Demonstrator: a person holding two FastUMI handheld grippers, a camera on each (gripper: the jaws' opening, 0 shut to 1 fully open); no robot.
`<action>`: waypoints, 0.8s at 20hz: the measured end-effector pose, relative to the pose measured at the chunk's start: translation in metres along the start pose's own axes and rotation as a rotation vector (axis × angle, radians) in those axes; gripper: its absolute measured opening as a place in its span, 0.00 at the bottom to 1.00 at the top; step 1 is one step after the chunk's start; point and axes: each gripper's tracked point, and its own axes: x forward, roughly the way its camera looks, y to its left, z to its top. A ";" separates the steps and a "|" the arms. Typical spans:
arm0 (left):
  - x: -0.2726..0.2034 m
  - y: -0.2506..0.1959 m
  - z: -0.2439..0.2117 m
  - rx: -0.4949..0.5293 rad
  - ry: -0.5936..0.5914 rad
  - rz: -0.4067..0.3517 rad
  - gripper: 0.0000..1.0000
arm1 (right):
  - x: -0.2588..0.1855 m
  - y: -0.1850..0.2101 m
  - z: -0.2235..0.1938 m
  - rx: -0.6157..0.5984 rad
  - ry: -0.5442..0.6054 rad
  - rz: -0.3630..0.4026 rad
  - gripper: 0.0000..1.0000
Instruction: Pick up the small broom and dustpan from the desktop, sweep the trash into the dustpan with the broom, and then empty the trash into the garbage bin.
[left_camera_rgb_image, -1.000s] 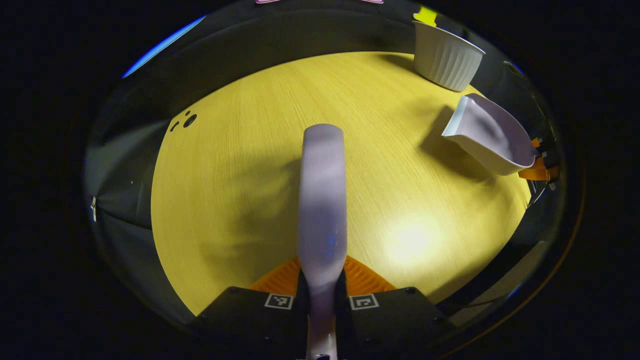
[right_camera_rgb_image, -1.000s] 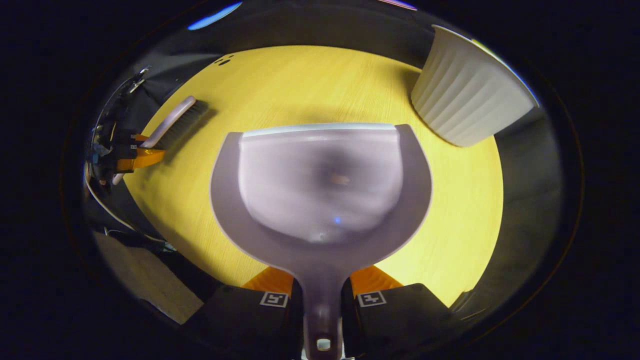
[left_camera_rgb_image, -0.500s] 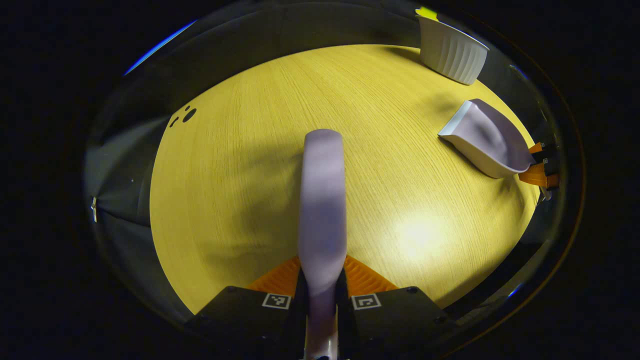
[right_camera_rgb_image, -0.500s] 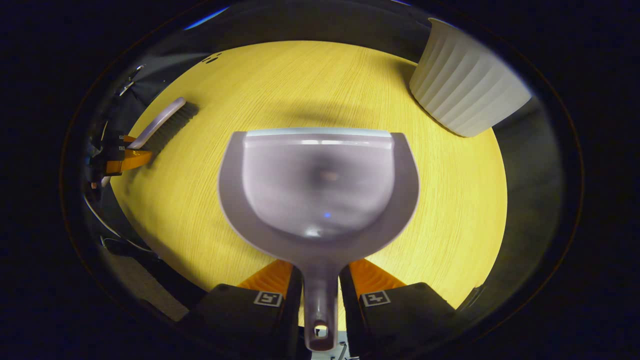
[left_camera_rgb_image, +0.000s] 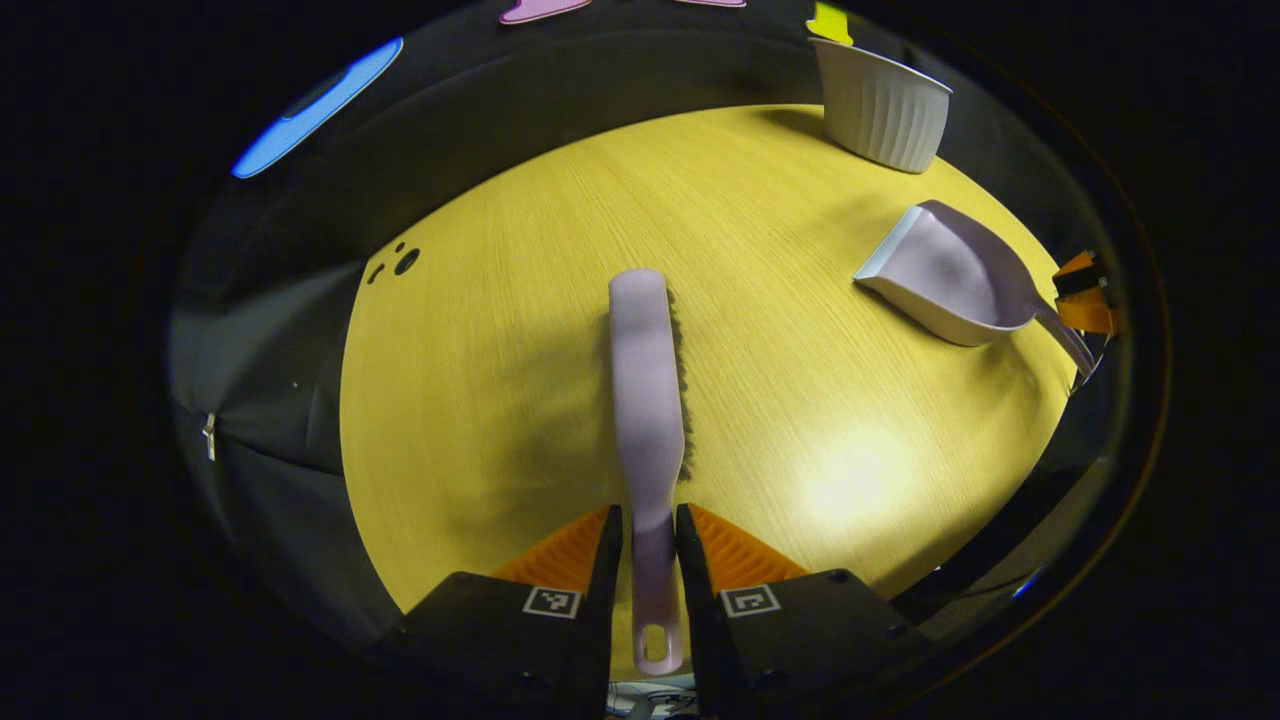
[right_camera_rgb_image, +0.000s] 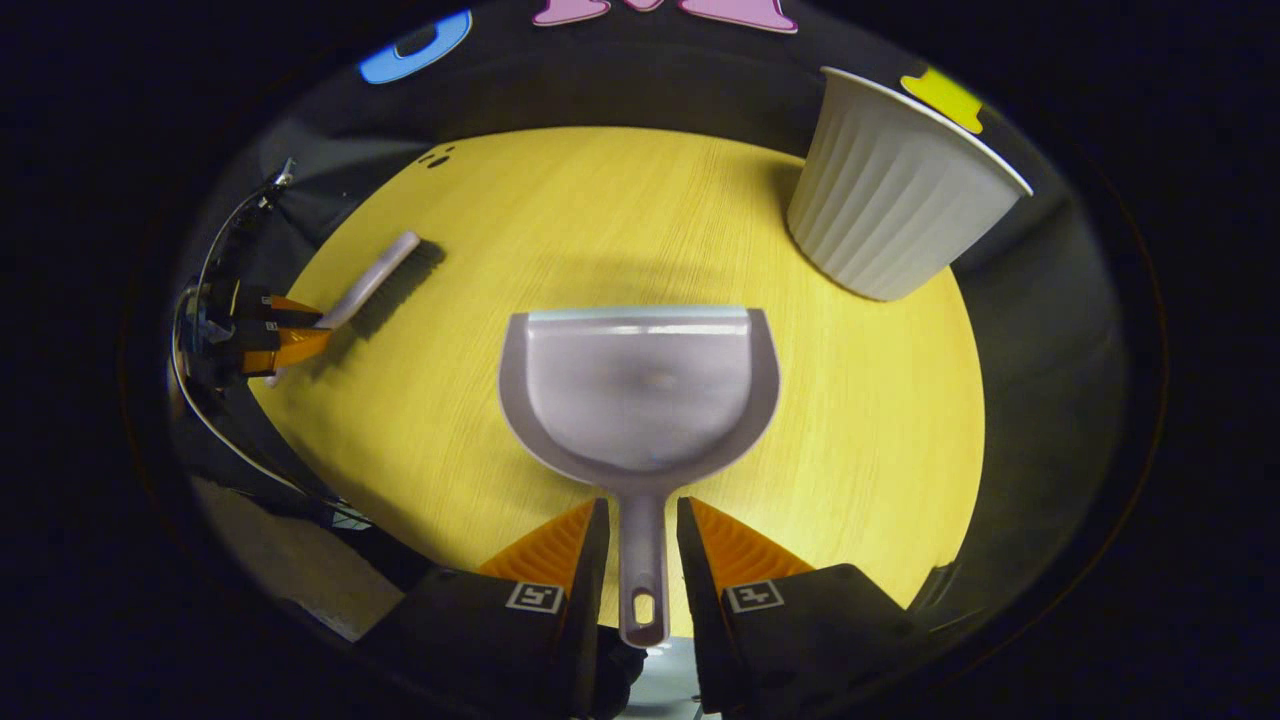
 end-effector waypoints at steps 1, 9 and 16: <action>-0.008 0.001 0.004 -0.007 -0.020 0.004 0.36 | -0.013 0.003 0.013 -0.002 -0.047 0.003 0.44; -0.112 -0.005 0.096 -0.079 -0.463 -0.036 0.43 | -0.112 0.023 0.132 -0.050 -0.512 -0.024 0.43; -0.212 0.002 0.160 -0.151 -0.865 -0.046 0.33 | -0.171 0.039 0.178 -0.096 -0.770 -0.040 0.39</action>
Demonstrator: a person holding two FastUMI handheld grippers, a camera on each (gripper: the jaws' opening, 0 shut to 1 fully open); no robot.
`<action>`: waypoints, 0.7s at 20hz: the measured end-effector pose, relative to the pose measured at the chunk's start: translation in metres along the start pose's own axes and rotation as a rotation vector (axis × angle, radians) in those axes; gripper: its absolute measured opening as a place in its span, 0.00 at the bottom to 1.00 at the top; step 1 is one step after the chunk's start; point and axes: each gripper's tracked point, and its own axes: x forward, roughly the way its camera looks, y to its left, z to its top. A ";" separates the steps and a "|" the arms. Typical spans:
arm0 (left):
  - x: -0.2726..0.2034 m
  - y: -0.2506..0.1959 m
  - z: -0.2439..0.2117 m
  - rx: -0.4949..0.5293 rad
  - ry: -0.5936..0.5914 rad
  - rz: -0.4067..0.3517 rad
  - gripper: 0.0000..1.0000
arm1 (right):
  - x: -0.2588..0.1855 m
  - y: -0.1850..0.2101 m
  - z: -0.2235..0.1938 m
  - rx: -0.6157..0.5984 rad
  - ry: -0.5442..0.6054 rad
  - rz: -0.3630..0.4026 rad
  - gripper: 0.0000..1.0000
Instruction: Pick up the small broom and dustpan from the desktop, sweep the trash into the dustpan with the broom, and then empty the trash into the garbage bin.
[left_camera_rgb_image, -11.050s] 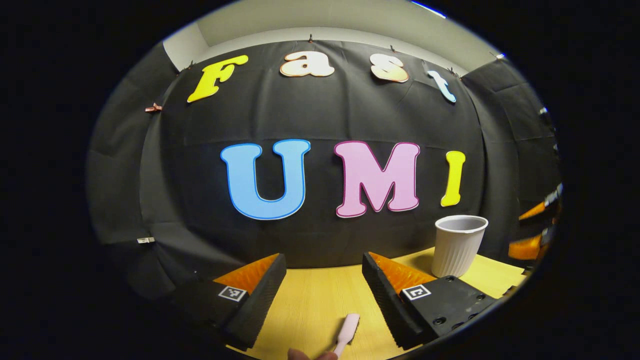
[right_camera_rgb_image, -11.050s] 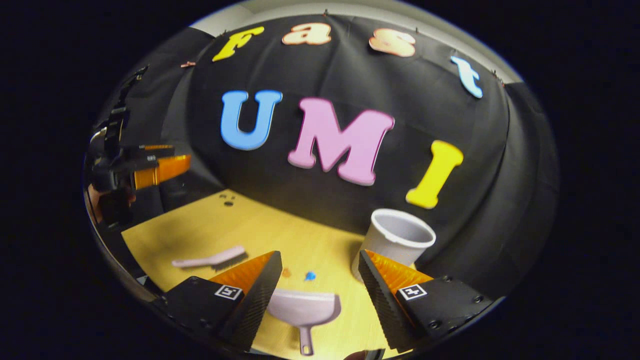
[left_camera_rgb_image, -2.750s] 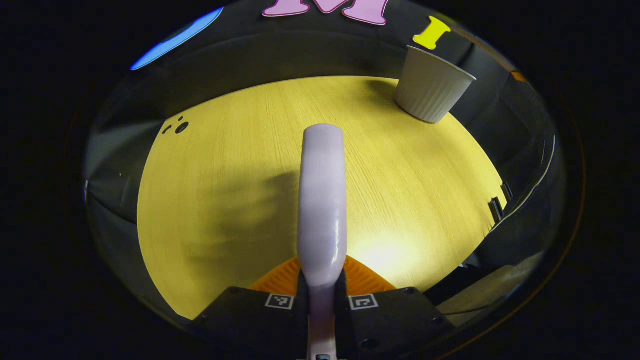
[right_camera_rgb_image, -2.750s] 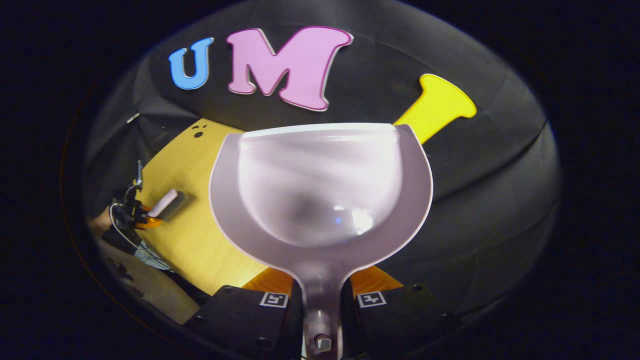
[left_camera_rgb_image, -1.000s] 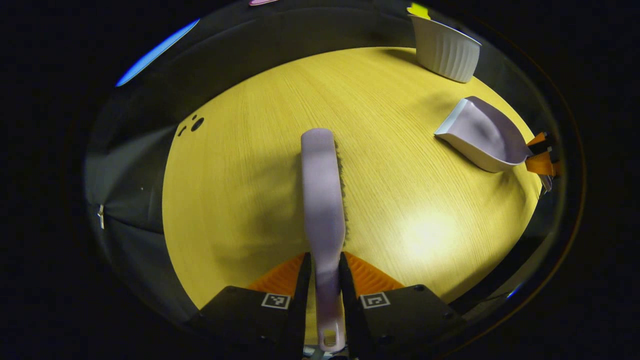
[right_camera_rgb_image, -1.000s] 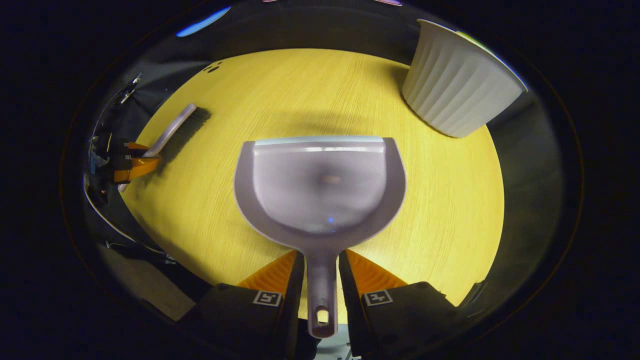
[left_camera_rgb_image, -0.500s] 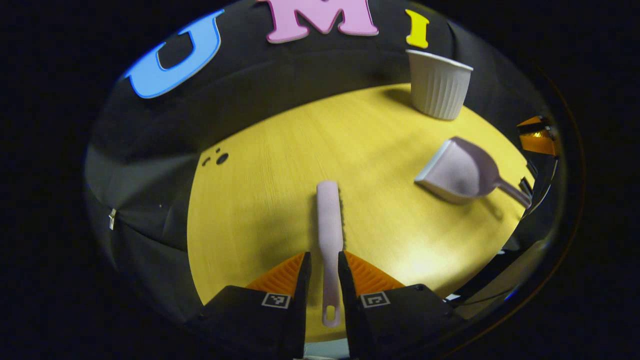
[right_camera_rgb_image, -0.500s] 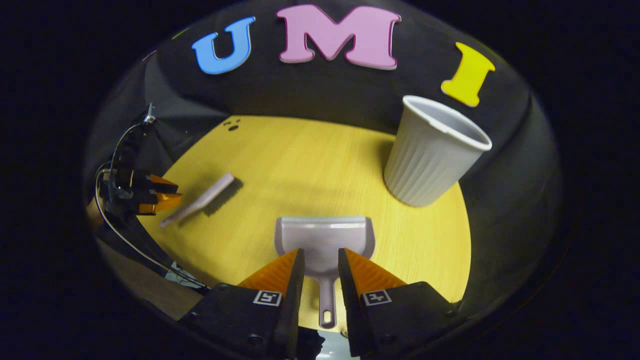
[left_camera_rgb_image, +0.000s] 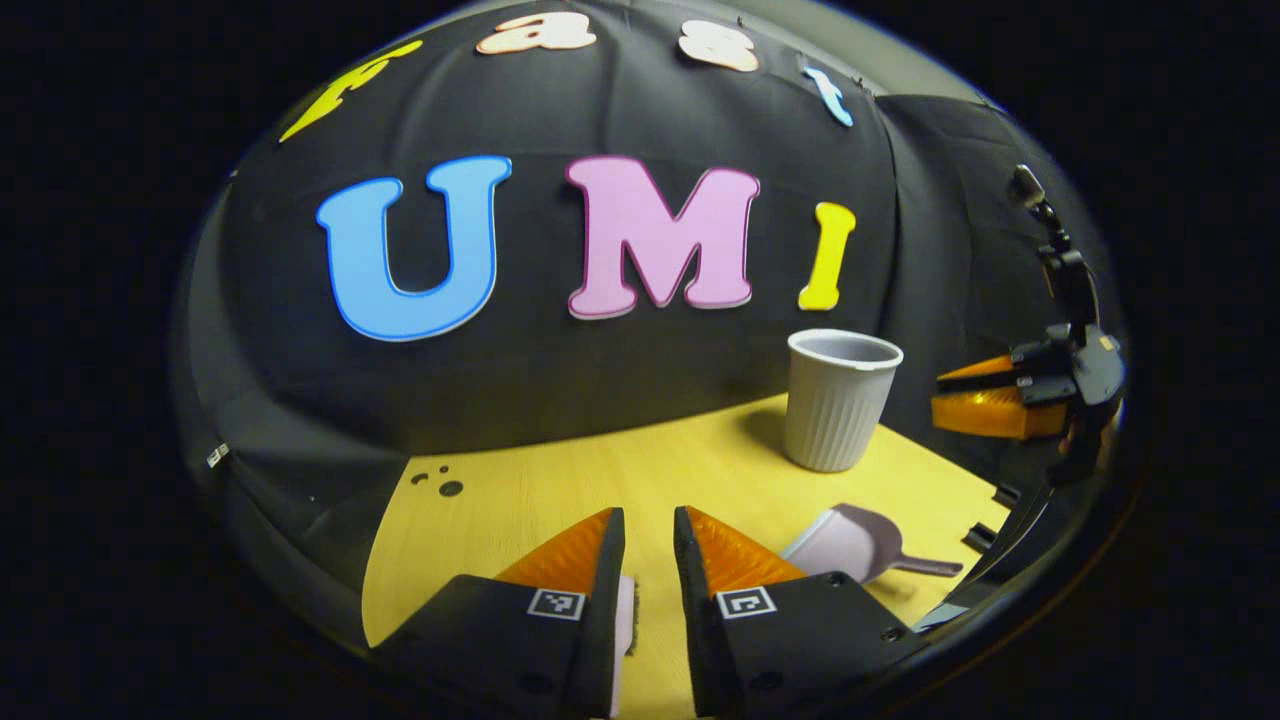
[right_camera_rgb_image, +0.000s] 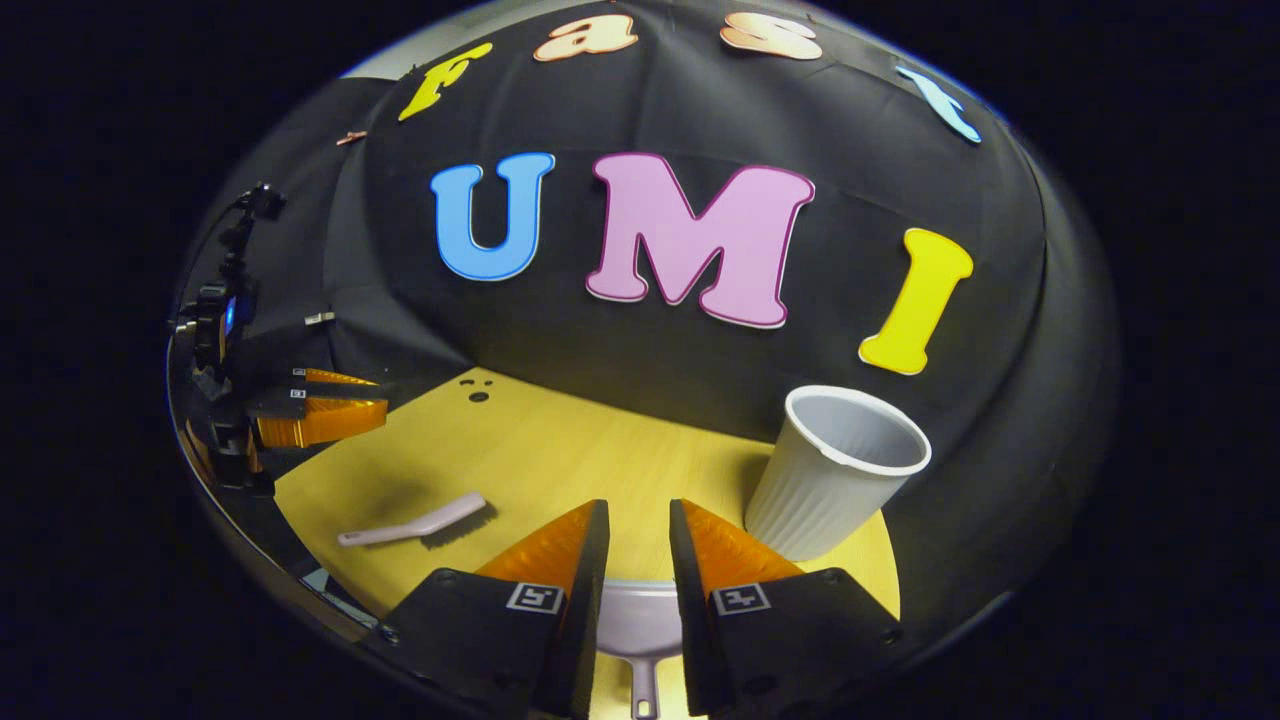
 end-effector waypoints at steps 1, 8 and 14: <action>-0.002 -0.001 0.004 0.009 -0.007 -0.001 0.34 | -0.001 0.003 0.003 0.006 -0.009 0.007 0.41; -0.005 -0.008 0.000 -0.037 -0.011 0.005 0.34 | -0.003 0.009 0.004 0.023 -0.034 0.015 0.39; -0.005 -0.006 -0.006 -0.038 0.006 0.015 0.34 | -0.002 0.014 -0.006 0.024 -0.012 0.015 0.39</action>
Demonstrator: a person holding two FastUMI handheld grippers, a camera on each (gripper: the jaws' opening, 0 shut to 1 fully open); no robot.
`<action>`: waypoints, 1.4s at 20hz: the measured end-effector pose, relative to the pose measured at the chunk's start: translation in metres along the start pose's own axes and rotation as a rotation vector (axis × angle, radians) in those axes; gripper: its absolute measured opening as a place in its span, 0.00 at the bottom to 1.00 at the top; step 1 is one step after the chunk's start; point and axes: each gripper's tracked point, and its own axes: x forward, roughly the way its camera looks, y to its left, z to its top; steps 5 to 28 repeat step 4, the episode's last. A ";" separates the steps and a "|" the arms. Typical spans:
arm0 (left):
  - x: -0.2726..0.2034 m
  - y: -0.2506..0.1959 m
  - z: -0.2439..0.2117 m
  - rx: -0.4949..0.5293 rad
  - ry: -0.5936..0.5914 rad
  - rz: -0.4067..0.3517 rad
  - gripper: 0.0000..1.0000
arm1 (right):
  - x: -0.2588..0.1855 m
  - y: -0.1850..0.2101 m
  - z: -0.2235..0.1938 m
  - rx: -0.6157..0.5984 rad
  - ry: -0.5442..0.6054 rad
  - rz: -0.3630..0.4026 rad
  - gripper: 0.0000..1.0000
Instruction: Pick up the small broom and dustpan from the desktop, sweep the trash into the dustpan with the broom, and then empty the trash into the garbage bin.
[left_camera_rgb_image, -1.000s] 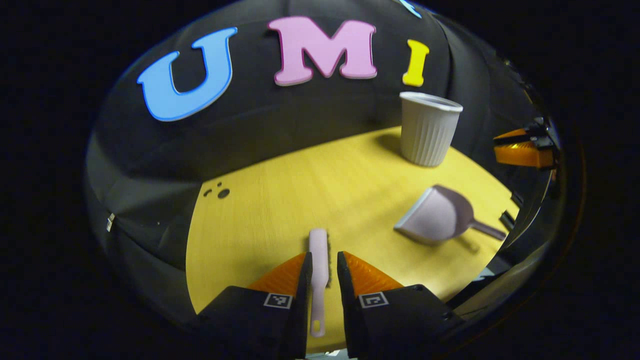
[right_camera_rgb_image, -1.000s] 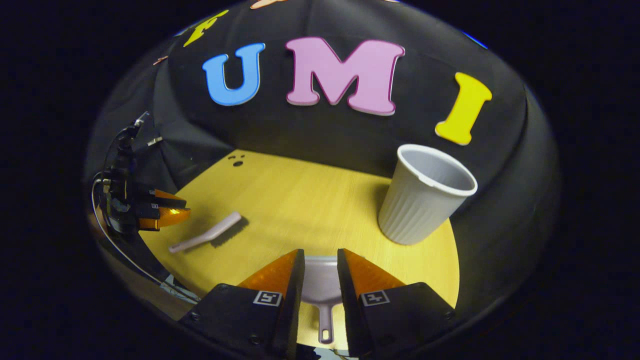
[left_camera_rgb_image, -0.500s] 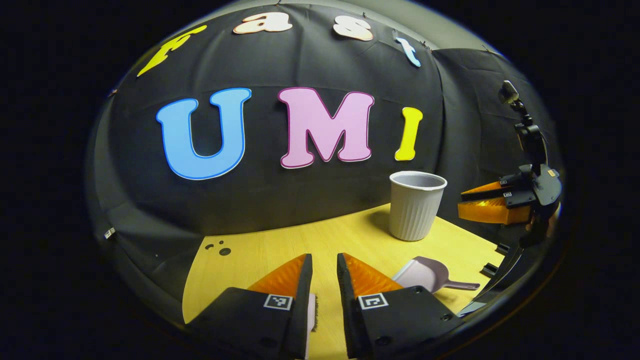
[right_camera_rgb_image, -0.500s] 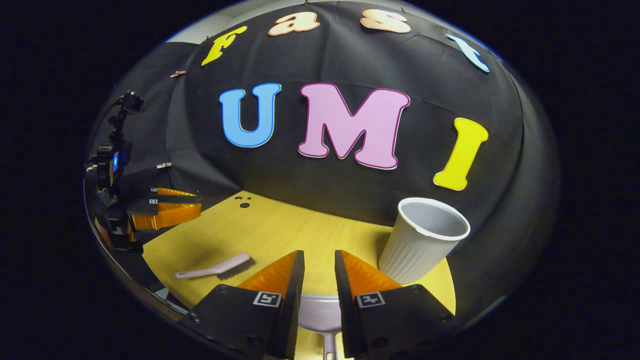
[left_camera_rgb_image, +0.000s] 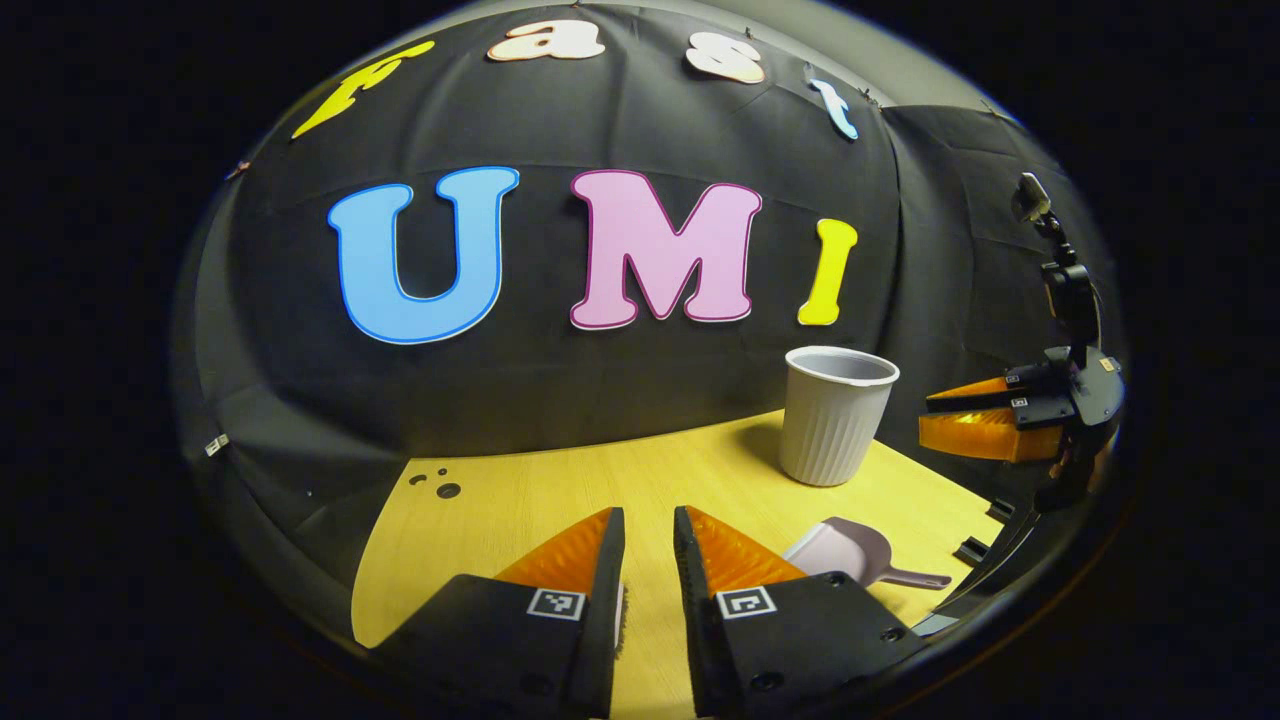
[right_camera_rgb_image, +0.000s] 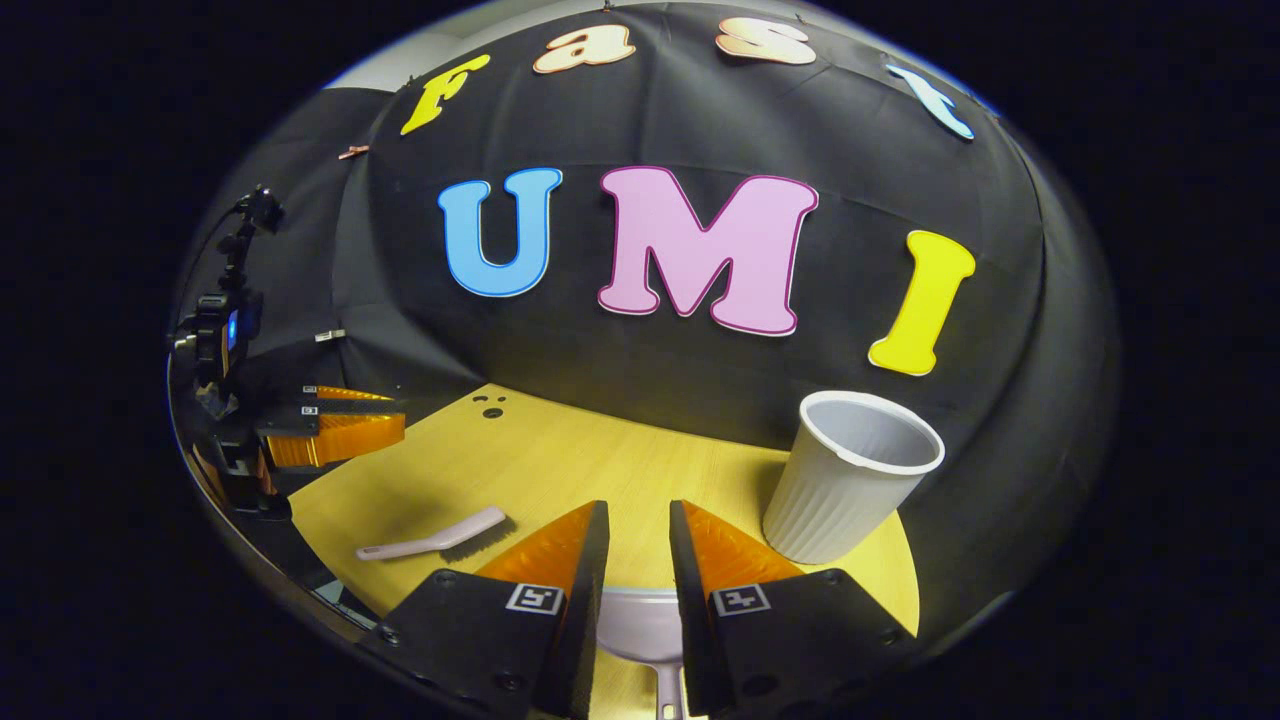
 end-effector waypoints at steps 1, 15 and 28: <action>0.000 0.001 -0.001 0.000 0.004 0.002 0.34 | 0.000 0.000 -0.001 0.002 0.005 -0.001 0.39; -0.003 0.005 -0.004 0.004 0.008 0.008 0.34 | 0.000 0.001 -0.004 0.009 0.009 -0.004 0.39; -0.003 0.005 -0.004 0.004 0.008 0.008 0.34 | 0.000 0.001 -0.004 0.009 0.009 -0.004 0.39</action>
